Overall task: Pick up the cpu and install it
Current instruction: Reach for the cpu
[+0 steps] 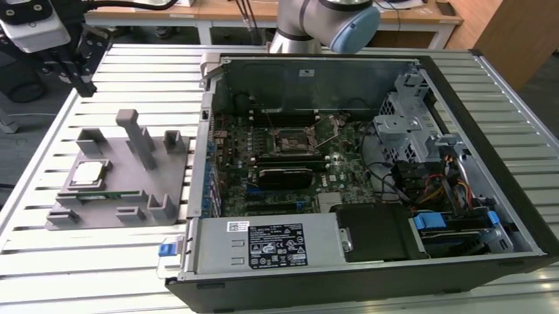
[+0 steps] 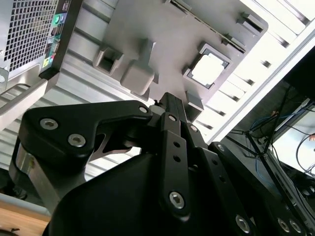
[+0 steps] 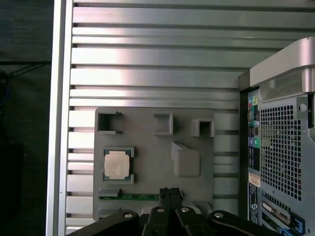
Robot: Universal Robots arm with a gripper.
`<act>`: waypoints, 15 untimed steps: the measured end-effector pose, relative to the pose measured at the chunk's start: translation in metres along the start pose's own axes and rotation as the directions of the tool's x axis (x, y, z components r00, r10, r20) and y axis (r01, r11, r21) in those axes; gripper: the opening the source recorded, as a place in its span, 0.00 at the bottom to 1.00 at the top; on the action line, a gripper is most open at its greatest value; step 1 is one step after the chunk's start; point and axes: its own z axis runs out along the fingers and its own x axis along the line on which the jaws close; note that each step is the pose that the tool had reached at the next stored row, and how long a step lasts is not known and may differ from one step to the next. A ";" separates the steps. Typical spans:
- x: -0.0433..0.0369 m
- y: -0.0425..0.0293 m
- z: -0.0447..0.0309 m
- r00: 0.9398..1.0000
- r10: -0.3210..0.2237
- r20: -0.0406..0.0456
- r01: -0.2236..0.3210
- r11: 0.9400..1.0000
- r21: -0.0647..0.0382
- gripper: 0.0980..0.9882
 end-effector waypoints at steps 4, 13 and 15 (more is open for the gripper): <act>0.0091 0.0000 0.0001 1.000 0.000 0.000 0.000 1.000 0.000 0.01; 0.0310 0.0000 0.0003 1.000 0.000 0.000 0.000 1.000 0.000 0.01; 0.0366 0.0000 0.0004 1.000 0.000 0.000 0.000 1.000 0.000 0.01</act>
